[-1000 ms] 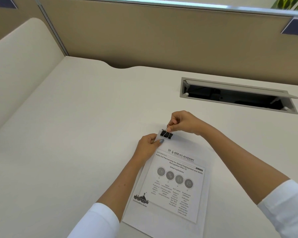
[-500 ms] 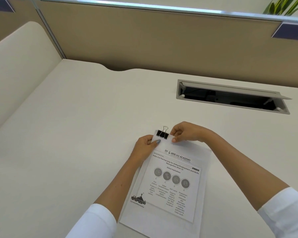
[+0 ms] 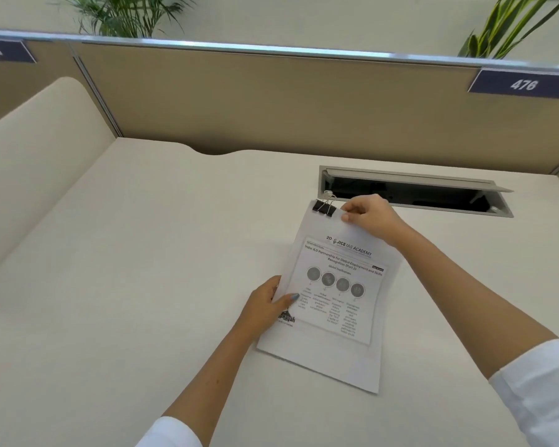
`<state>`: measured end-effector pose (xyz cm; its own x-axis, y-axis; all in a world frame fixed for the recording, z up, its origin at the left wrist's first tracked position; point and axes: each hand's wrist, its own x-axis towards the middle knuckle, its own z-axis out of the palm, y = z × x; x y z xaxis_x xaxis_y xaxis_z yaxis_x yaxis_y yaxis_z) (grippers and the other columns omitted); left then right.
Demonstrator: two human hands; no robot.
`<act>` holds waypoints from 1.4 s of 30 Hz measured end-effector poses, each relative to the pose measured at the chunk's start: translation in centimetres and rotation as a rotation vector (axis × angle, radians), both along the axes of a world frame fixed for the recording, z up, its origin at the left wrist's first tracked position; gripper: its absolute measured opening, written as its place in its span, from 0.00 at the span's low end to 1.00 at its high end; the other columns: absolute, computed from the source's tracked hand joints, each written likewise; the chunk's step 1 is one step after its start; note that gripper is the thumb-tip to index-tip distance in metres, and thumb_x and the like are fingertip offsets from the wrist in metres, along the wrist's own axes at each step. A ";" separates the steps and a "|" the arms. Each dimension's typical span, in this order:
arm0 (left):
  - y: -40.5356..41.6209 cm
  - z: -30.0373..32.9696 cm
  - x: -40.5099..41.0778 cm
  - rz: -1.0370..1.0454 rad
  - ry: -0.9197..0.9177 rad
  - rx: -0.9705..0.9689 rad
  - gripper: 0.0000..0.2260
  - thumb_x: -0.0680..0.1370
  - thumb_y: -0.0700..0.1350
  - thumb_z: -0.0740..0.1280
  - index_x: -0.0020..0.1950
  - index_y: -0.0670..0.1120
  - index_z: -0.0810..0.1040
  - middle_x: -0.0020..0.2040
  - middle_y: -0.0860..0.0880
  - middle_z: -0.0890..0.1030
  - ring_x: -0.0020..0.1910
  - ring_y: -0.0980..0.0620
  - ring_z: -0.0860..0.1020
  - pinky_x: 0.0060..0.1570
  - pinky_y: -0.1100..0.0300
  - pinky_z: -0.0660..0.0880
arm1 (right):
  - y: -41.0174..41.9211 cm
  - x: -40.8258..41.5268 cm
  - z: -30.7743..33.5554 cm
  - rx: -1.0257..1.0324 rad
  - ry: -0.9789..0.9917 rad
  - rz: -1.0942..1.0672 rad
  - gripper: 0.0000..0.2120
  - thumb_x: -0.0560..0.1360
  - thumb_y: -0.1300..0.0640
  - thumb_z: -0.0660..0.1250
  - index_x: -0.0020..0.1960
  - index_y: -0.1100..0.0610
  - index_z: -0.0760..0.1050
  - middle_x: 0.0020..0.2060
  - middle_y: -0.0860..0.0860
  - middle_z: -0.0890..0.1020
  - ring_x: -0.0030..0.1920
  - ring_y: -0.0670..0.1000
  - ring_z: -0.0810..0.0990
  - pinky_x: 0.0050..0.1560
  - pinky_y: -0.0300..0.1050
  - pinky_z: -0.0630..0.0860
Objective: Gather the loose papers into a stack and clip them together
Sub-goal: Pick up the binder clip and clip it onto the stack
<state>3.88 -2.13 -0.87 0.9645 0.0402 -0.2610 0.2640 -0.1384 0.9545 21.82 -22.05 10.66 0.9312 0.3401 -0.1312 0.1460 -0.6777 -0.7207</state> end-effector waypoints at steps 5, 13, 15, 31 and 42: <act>-0.5 0.5 -0.7 0.069 -0.016 0.033 0.09 0.78 0.46 0.67 0.59 0.48 0.78 0.53 0.53 0.84 0.52 0.53 0.82 0.51 0.59 0.79 | -0.5 -1.3 1.6 -0.046 -0.122 -0.039 0.07 0.73 0.58 0.72 0.50 0.58 0.82 0.45 0.52 0.84 0.48 0.49 0.80 0.49 0.40 0.69; 0.5 1.1 -1.4 0.225 0.004 -0.065 0.02 0.79 0.43 0.66 0.51 0.47 0.78 0.49 0.50 0.84 0.46 0.54 0.82 0.41 0.67 0.77 | -2.7 -7.5 -2.3 0.077 -0.033 -0.536 0.33 0.74 0.46 0.68 0.73 0.59 0.63 0.69 0.58 0.70 0.68 0.60 0.68 0.68 0.55 0.64; 0.9 1.2 -1.1 0.283 0.012 -0.114 0.03 0.79 0.43 0.66 0.52 0.46 0.78 0.50 0.49 0.85 0.47 0.53 0.83 0.41 0.65 0.77 | -2.7 -9.9 -3.7 0.147 0.152 -0.512 0.36 0.75 0.44 0.67 0.75 0.58 0.57 0.68 0.57 0.71 0.66 0.58 0.71 0.64 0.53 0.68; 7.6 3.3 8.4 0.489 -0.005 0.188 0.16 0.80 0.43 0.62 0.69 0.46 0.68 0.57 0.46 0.79 0.53 0.46 0.79 0.51 0.54 0.75 | 6.0 -7.2 -6.2 0.403 0.141 -0.370 0.26 0.80 0.64 0.59 0.76 0.51 0.59 0.66 0.53 0.74 0.60 0.47 0.71 0.58 0.38 0.66; 10.4 3.1 13.7 0.437 -0.027 0.452 0.17 0.80 0.40 0.64 0.69 0.44 0.72 0.63 0.46 0.78 0.57 0.48 0.77 0.57 0.57 0.73 | 10.2 -1.7 -8.4 0.473 0.163 -0.432 0.26 0.80 0.65 0.60 0.75 0.52 0.60 0.66 0.56 0.74 0.57 0.46 0.71 0.59 0.38 0.67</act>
